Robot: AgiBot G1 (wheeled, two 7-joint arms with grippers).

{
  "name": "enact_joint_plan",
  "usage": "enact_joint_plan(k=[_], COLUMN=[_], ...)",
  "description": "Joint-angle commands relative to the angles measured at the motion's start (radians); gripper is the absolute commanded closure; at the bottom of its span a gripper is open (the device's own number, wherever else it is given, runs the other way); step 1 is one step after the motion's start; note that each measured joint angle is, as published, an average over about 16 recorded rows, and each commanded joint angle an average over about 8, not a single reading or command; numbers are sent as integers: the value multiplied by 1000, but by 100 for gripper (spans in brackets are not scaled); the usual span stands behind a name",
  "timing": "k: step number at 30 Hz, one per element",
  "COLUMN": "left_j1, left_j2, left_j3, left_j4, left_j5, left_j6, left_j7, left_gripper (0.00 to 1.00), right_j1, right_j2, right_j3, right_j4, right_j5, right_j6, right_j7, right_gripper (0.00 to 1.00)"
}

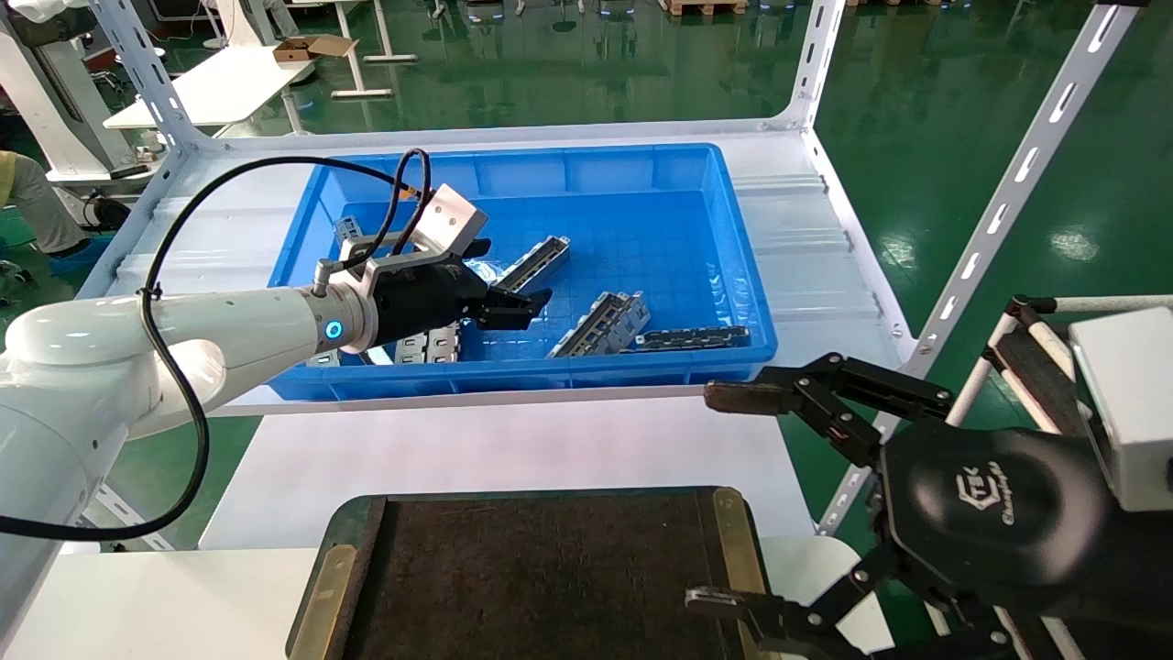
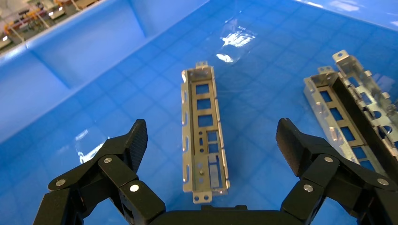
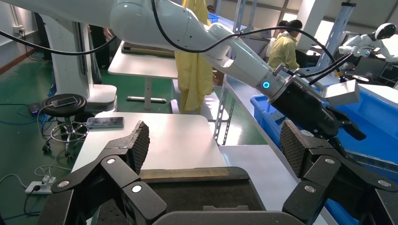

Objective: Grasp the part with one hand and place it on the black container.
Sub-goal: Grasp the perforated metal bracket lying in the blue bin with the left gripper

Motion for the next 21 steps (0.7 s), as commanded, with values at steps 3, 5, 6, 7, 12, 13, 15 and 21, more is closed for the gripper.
enact_joint_plan(k=[3,5,6,7,12,13,15,21], left_j1=[8,12,14,17,28,30,34,45], left_j2=[5,5,6,6,5,5,5,4], left_j3=[-2,-3,-3,-3,-5,-6,-6,-7], left_j4=[3,0,-1,-3,-10,-12,-14,-17], left_j5=[-4,-6,-7,-8,-15,-16,-18,-24], left_j6=[-20,-28,-32,-35,-51,-54,-59,-66], left_j7=[-16,-23,-27,-30,-41,-42,-44,-47], left_gripper=[73,95,100,100,100,100,100,100], right_j1=[0,0,0,0,0,0,0,0], right_j2=[0,0,0,0,0,0,0,0], right_j3=[0,0,0,0,0,0,0,0], right_j4=[0,0,0,0,0,0,0,0], right_j5=[0,0,0,0,0,0,0,0], right_j6=[0,0,0,0,0,0,0,0], right_j7=[0,0,0,0,0,0,0,0], right_gripper=[100,100,100,100,100,100,100,100])
